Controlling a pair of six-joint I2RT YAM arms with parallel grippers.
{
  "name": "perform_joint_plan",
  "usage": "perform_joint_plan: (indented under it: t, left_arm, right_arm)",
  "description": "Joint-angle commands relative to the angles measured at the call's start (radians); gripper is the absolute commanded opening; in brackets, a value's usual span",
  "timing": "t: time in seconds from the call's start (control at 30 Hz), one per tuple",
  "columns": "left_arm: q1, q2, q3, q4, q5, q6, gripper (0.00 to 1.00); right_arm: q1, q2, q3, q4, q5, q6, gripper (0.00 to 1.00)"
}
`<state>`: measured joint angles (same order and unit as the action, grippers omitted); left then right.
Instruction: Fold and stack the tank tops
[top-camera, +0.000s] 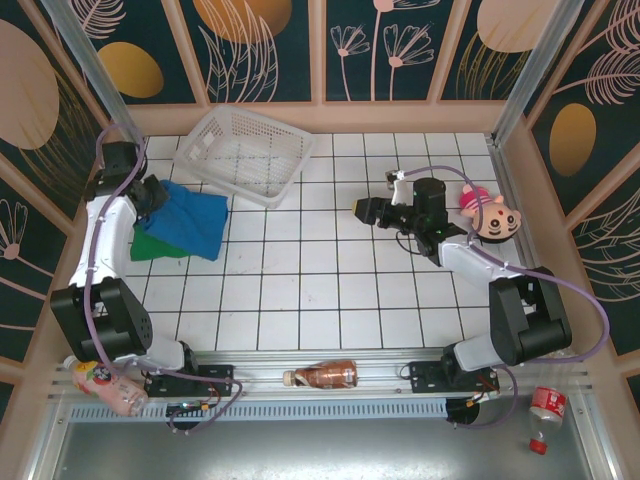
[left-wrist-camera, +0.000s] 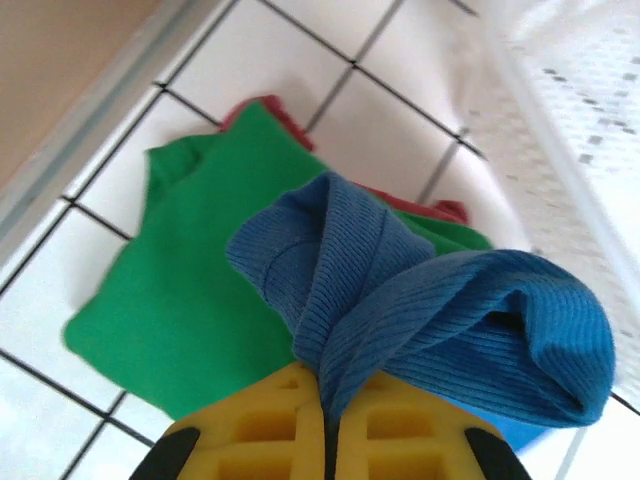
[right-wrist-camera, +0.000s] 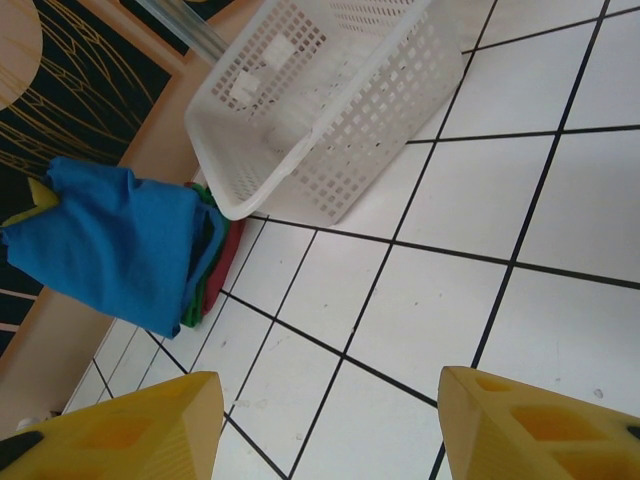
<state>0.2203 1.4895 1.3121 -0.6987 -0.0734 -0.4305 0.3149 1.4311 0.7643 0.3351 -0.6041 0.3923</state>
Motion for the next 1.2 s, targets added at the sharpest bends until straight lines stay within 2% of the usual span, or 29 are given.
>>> perform_joint_plan:
  t: [0.0, 0.17, 0.37, 0.47, 0.57, 0.63, 0.77, 0.87, 1.0, 1.17]
  left_arm:
    - [0.017, 0.008, -0.046, 0.156, -0.092, 0.015, 0.00]
    - [0.031, 0.045, -0.145, 0.294, -0.180, 0.025, 0.00]
    - [0.048, 0.149, -0.208, 0.408, -0.211, 0.022, 0.00]
    - [0.048, 0.195, -0.204, 0.420, -0.232, 0.022, 0.08]
    - [0.049, 0.207, -0.182, 0.383, -0.286, 0.029, 0.22]
    - [0.049, 0.194, -0.164, 0.350, -0.315, 0.038, 0.34]
    - [0.048, 0.140, -0.131, 0.274, -0.375, 0.063, 0.42]
    - [0.049, 0.099, -0.101, 0.207, -0.386, 0.074, 0.58]
    - [0.048, 0.055, -0.033, 0.070, -0.320, 0.072, 0.65]
    - [0.002, -0.033, -0.056, 0.020, -0.032, -0.002, 0.64]
  right_arm:
    - [-0.005, -0.005, -0.018, 0.034, -0.015, 0.010, 0.59]
    - [-0.004, 0.013, -0.015, 0.037, -0.016, 0.010, 0.59]
    - [-0.003, 0.028, -0.022, 0.035, -0.013, 0.006, 0.59]
    - [-0.003, 0.028, -0.026, 0.028, -0.010, -0.002, 0.59]
    - [-0.004, 0.018, -0.023, 0.002, -0.001, -0.018, 0.59]
    - [-0.008, 0.009, -0.015, -0.017, 0.008, -0.032, 0.59]
    - [-0.028, -0.006, 0.015, -0.050, 0.007, -0.047, 0.59]
    - [-0.036, -0.016, 0.049, -0.090, 0.010, -0.075, 0.59]
    - [-0.067, -0.041, 0.072, -0.121, -0.008, -0.104, 0.59]
    - [-0.109, -0.067, 0.076, -0.155, -0.029, -0.141, 0.59]
